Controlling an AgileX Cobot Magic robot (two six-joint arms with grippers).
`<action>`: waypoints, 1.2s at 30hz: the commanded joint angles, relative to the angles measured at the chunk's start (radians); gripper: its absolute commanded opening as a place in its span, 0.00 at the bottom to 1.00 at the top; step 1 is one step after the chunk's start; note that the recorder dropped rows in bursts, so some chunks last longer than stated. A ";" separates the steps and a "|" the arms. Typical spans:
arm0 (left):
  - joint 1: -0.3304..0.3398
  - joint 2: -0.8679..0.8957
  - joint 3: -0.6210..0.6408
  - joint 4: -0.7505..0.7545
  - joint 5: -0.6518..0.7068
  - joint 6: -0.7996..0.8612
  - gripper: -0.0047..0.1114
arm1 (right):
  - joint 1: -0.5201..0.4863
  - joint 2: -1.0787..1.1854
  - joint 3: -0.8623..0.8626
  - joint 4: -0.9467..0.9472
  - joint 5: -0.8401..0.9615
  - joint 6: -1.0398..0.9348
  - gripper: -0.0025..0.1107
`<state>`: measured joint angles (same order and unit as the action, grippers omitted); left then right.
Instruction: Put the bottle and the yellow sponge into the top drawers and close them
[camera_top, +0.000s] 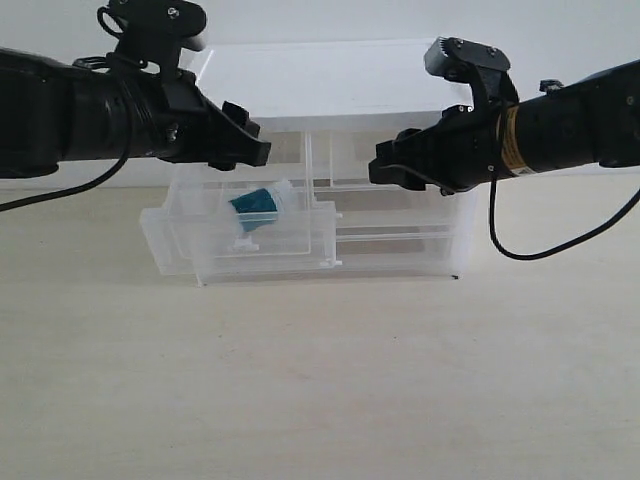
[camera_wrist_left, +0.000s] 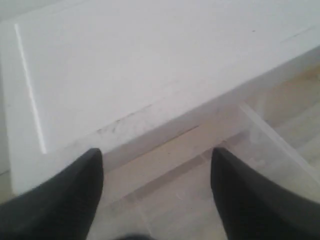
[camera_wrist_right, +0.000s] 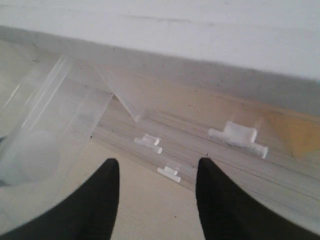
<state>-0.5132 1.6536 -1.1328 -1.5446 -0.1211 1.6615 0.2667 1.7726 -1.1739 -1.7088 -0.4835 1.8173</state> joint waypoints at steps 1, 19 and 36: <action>0.003 -0.060 -0.003 -0.054 -0.125 0.007 0.55 | -0.008 -0.020 -0.002 -0.036 -0.014 0.047 0.40; 0.003 -0.496 0.434 -0.200 -0.058 0.010 0.07 | -0.027 -0.225 0.233 -0.036 -0.165 0.035 0.02; 0.003 -0.547 0.682 -0.200 0.065 -0.050 0.07 | 0.143 -0.272 0.476 0.320 -0.311 -0.317 0.02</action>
<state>-0.5108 1.1086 -0.4458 -1.7428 -0.0825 1.6231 0.3469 1.5092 -0.7051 -1.4625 -0.7998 1.5629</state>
